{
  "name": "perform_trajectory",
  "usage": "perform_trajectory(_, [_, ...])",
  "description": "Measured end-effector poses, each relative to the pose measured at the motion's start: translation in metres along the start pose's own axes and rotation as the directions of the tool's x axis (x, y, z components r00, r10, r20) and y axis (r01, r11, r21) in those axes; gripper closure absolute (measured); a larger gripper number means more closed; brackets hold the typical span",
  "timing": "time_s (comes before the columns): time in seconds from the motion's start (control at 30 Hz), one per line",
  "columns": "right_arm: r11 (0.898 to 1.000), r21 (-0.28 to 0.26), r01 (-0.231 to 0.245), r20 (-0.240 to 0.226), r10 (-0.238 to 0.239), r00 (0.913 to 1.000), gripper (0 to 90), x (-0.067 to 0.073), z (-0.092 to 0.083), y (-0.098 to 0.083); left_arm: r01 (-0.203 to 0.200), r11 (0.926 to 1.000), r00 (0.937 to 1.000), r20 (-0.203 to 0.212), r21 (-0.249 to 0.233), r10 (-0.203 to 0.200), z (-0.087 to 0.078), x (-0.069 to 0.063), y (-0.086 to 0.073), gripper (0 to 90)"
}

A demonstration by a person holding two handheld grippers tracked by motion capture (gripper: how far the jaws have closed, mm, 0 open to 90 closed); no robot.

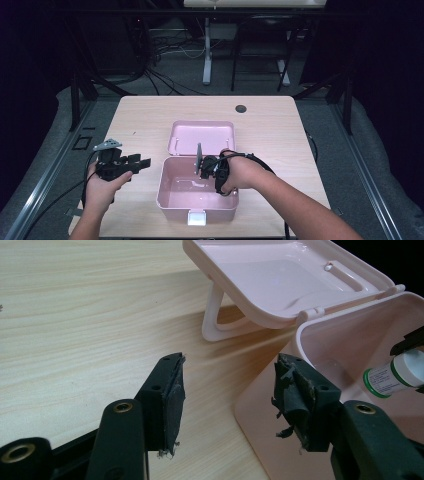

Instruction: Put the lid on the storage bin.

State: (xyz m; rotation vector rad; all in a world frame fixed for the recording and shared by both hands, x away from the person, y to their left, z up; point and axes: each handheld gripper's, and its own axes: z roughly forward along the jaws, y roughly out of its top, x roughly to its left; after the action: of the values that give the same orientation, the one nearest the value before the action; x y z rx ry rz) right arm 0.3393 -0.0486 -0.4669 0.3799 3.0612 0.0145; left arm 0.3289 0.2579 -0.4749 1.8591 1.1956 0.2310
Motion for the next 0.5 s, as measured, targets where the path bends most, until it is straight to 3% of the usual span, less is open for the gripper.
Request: perform_trajectory(0.5, [0.999,0.015,0.048,0.001,-0.048,0.9988,50.0,0.005,0.014,0.001,0.003,1.0,1.0,0.0,0.004,-0.003,0.002,0.001,-0.001,45.6])
